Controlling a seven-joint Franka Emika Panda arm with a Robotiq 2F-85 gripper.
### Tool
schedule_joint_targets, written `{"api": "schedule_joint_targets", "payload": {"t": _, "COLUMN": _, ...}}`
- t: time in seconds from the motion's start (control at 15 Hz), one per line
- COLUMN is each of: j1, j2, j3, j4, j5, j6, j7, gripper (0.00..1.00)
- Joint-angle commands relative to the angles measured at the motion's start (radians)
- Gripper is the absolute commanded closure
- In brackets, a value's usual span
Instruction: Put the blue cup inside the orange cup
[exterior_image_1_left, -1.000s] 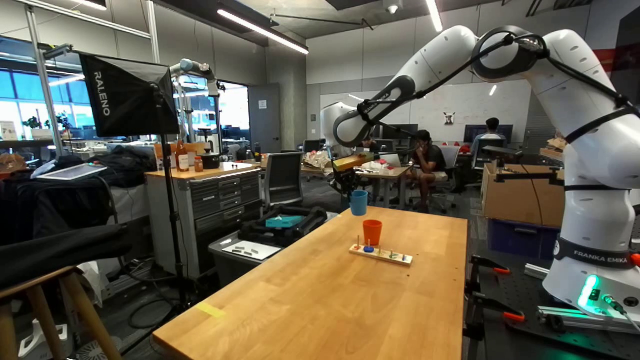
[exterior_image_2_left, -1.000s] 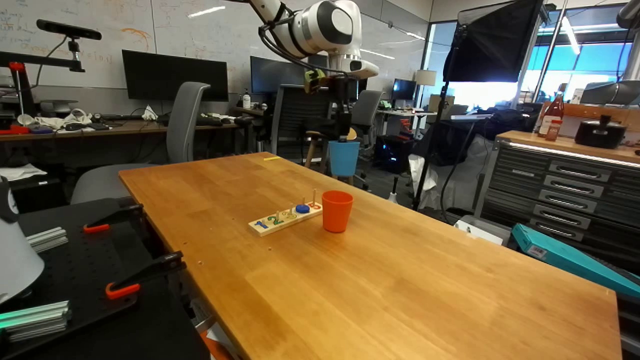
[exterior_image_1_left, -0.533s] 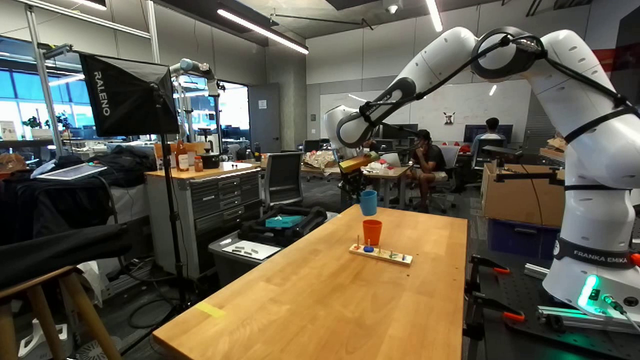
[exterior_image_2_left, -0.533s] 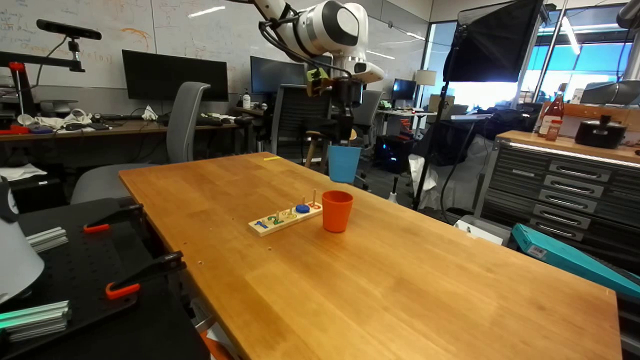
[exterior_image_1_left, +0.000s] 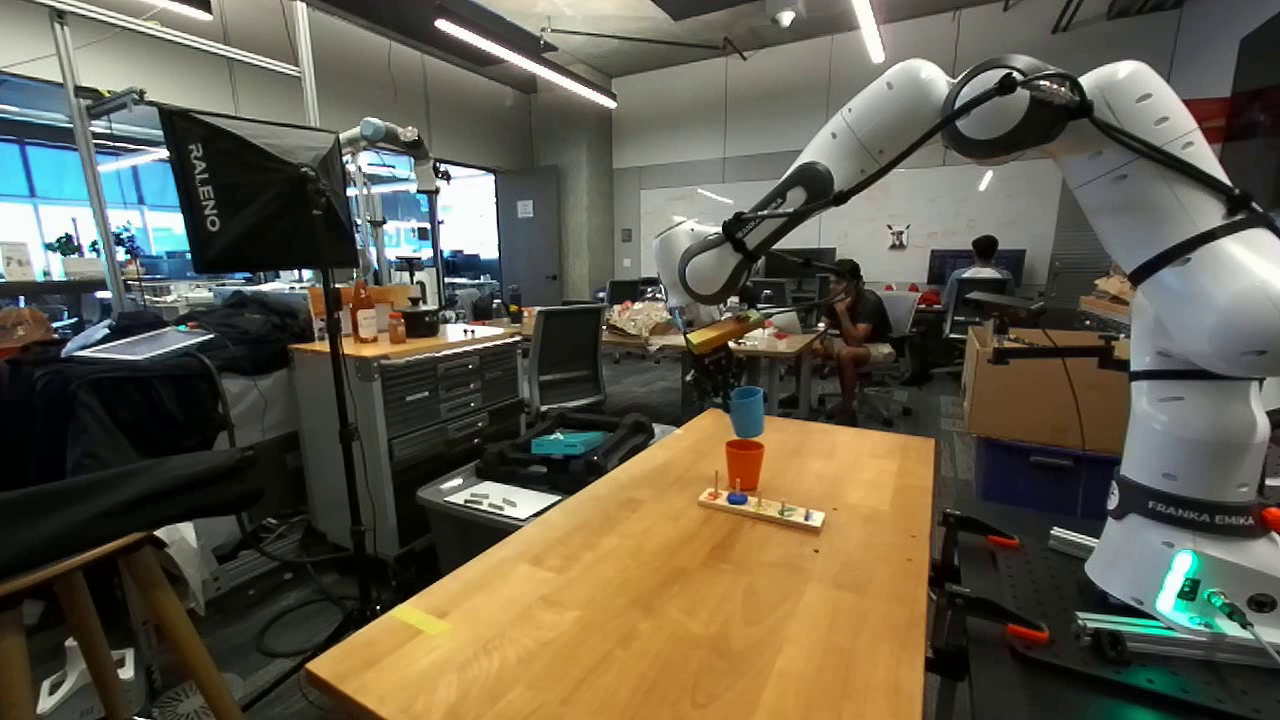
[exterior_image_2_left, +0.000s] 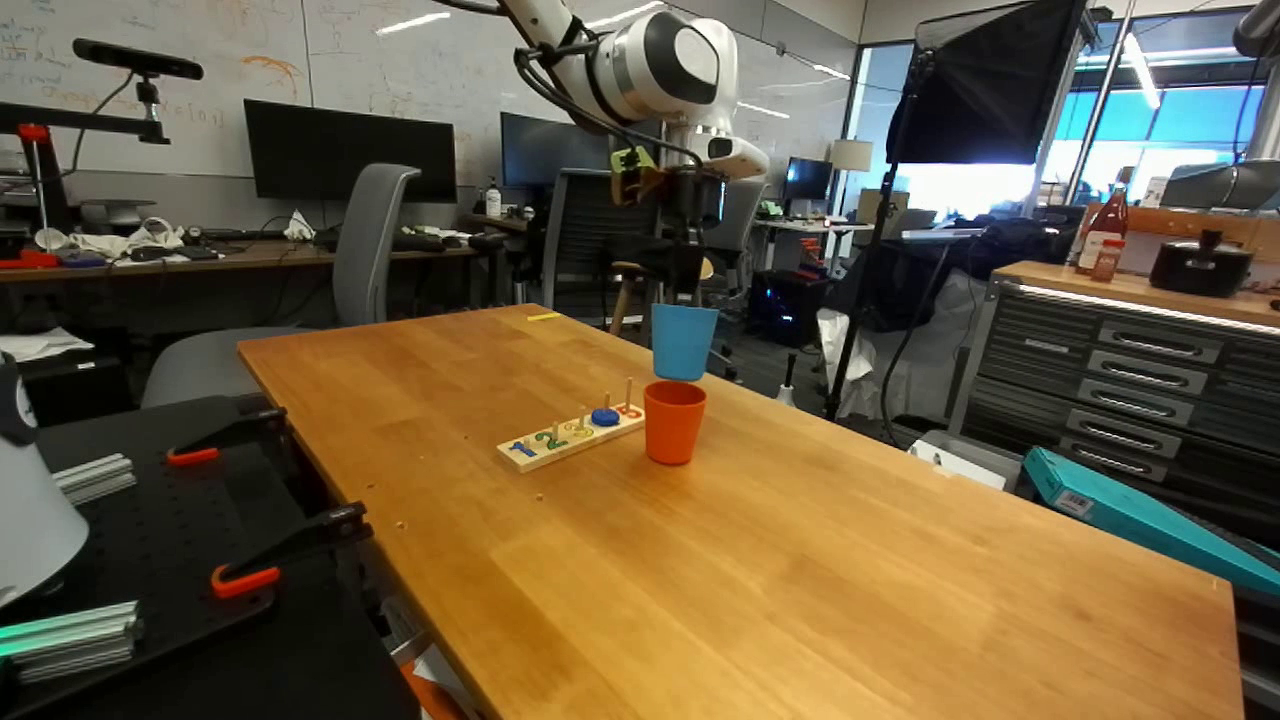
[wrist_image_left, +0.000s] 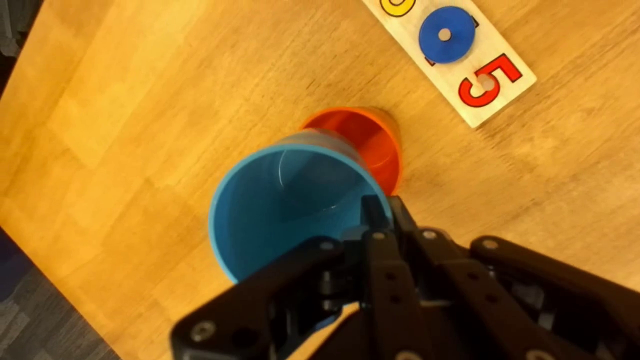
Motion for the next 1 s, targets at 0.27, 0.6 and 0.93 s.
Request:
{"api": "schedule_joint_targets", "payload": {"t": 0.27, "j1": -0.003, "j2": -0.001, "j3": -0.001, "j4": -0.007, "j5": -0.002, "j6": 0.006, "j7": 0.002, "gripper": 0.56}}
{"api": "schedule_joint_targets", "payload": {"t": 0.6, "j1": -0.01, "j2": -0.006, "j3": 0.016, "j4": 0.01, "j5": 0.027, "j6": 0.001, "j7": -0.025, "gripper": 0.18}}
{"api": "schedule_joint_targets", "payload": {"t": 0.93, "j1": -0.041, "j2": 0.008, "j3": 0.107, "j4": 0.089, "j5": 0.229, "j6": -0.056, "j7": -0.23, "gripper": 0.0}}
